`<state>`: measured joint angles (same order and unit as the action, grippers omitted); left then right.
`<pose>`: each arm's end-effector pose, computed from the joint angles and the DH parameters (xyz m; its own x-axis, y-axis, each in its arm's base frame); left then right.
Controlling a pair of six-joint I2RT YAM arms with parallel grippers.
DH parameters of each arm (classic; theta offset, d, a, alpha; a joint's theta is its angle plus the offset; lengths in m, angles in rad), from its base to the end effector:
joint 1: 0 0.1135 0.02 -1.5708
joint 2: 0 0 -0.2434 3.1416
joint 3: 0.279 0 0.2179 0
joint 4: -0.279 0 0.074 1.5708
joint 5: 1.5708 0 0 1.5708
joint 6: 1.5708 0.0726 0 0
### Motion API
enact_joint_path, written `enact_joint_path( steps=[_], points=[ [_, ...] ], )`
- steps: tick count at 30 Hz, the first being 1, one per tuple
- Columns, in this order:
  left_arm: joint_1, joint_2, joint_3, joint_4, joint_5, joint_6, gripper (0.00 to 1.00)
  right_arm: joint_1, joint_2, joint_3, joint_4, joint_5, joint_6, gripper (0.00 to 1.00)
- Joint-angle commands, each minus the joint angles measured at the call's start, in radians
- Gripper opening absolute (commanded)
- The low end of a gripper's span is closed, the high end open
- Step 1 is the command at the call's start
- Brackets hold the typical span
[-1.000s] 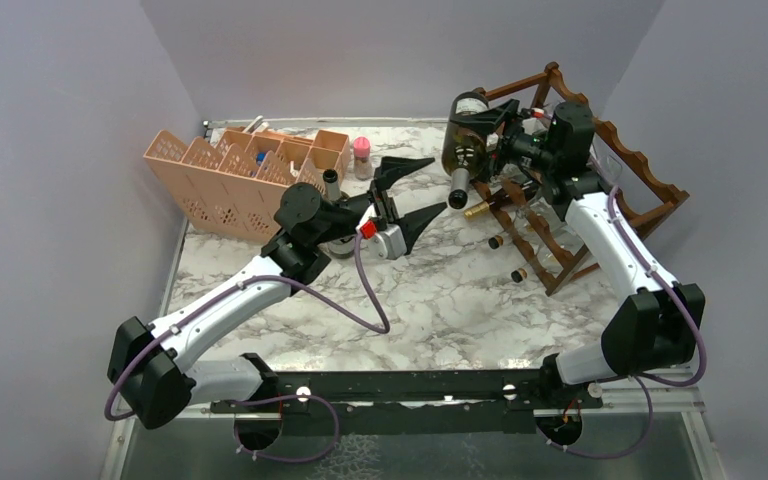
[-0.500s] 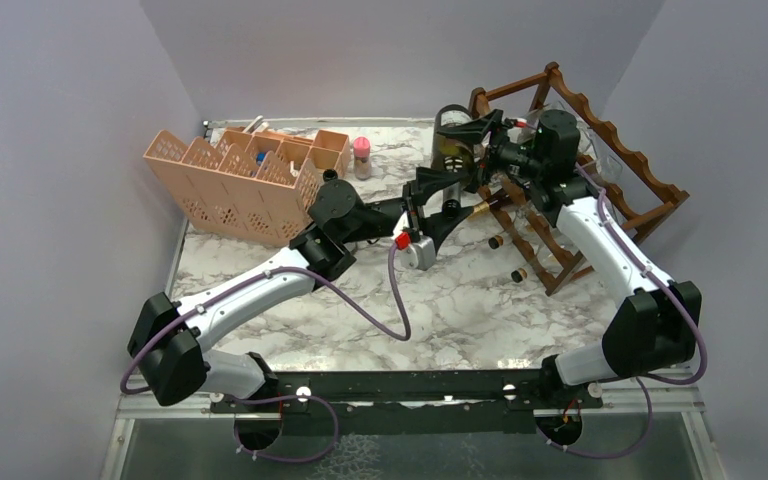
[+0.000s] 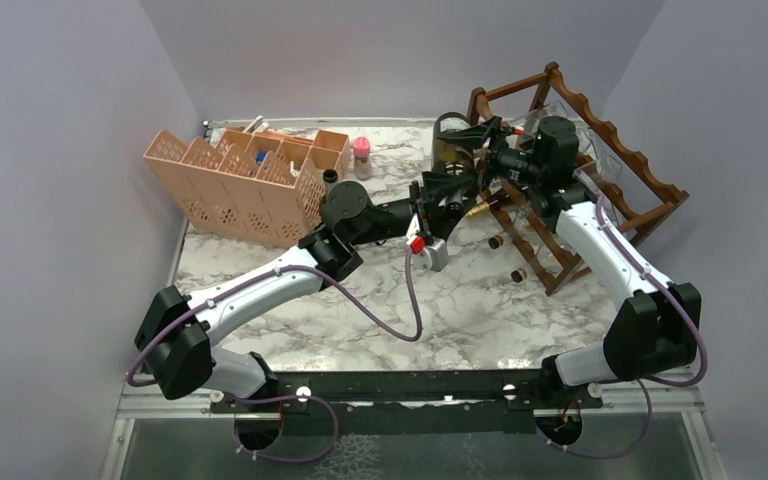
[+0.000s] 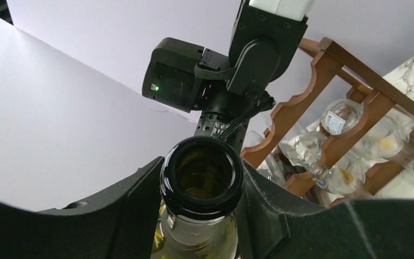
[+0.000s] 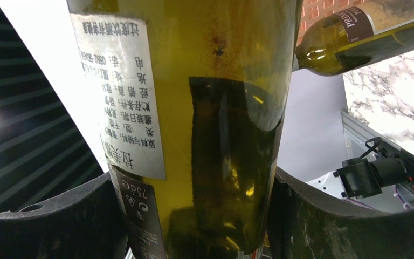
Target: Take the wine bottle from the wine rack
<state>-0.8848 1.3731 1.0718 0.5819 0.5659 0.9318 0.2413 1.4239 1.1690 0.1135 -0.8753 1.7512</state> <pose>0.1726 -0.2723 0.3848 0.8909 -0.0186 -0.4539 0.4434 0.2531 0.8599 0.2989 0.1310 0.3425 -0.8522 0.4395 0.2841 0.2945 -0.0459 0.9545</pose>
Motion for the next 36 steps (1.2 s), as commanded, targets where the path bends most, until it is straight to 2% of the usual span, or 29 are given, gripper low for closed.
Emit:
enact_joint_path(
  steps=[1,5,7,12,15,16,21,27,29,32,36],
  points=[
    [-0.004,0.020,0.029,0.012,-0.033,0.033,0.47,0.006,-0.058,0.017,0.117,-0.042,0.026,0.56],
    [-0.004,0.018,0.029,0.013,-0.048,0.032,0.38,0.006,-0.054,0.020,0.125,-0.045,0.027,0.57],
    [-0.004,0.013,0.032,0.013,-0.056,0.021,0.30,0.006,-0.055,0.000,0.146,-0.041,0.034,0.59],
    [-0.004,-0.001,0.035,0.012,-0.083,0.018,0.11,0.005,-0.057,-0.038,0.198,-0.015,0.051,0.84],
    [-0.004,-0.009,0.028,0.015,-0.118,0.024,0.00,0.005,-0.048,-0.010,0.143,-0.019,0.019,0.97],
    [-0.005,-0.014,0.024,0.022,-0.140,0.019,0.00,0.006,-0.047,0.000,0.115,-0.020,0.006,1.00],
    [-0.004,-0.037,-0.013,0.111,-0.229,0.012,0.00,0.006,-0.044,-0.019,0.077,-0.029,0.015,1.00],
    [-0.004,-0.057,-0.055,0.209,-0.339,-0.037,0.00,-0.015,-0.045,0.006,-0.101,-0.013,-0.024,1.00],
    [-0.003,-0.066,-0.073,0.232,-0.371,-0.072,0.00,-0.026,-0.043,0.030,-0.207,-0.005,-0.054,1.00],
    [-0.004,-0.090,-0.093,0.277,-0.406,-0.158,0.00,-0.048,-0.035,0.063,-0.334,-0.004,-0.107,1.00],
    [-0.003,-0.149,-0.102,0.275,-0.472,-0.379,0.00,-0.075,-0.035,0.119,-0.418,0.050,-0.245,1.00]
  ],
)
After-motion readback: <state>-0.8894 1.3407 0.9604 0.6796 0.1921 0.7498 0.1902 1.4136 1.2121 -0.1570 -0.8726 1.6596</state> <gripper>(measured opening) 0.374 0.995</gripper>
